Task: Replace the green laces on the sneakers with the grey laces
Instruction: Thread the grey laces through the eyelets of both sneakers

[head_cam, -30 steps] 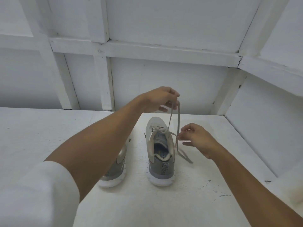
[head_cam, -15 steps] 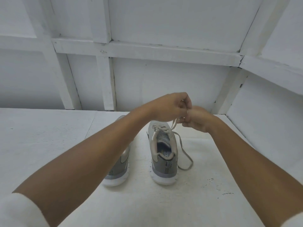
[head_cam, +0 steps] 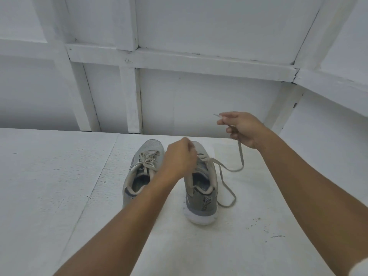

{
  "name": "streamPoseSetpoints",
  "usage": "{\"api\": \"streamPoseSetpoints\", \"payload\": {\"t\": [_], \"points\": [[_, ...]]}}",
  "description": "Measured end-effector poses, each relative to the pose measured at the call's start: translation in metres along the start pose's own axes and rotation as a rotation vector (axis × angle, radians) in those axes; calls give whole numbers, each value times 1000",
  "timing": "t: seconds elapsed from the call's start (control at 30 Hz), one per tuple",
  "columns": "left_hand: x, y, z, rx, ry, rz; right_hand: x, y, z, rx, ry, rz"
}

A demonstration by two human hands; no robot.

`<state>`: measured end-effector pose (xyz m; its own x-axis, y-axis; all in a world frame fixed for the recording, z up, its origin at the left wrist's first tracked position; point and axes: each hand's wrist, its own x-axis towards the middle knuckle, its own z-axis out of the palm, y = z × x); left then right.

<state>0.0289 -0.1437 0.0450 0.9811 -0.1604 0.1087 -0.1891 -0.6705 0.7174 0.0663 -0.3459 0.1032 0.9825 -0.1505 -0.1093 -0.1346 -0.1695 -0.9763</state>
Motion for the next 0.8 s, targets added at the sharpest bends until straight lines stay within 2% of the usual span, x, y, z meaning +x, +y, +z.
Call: {"api": "streamPoseSetpoints", "payload": {"t": [0.1, 0.23, 0.43, 0.63, 0.8], "points": [[-7, -22, 25, -22, -27, -112, -4, 12, 11, -186, -52, -41], [-11, -32, 42, -109, 33, -115, -13, 32, 29, -280, -67, -49], [-12, -30, 47, -134, 92, -72, -25, 60, 52, -238, -42, -92], [-13, -31, 54, -365, 159, -219, -26, 78, 64, -272, 36, -156], [-13, -32, 57, -483, 194, -306, -26, 82, 74, -430, 40, -213]]}}
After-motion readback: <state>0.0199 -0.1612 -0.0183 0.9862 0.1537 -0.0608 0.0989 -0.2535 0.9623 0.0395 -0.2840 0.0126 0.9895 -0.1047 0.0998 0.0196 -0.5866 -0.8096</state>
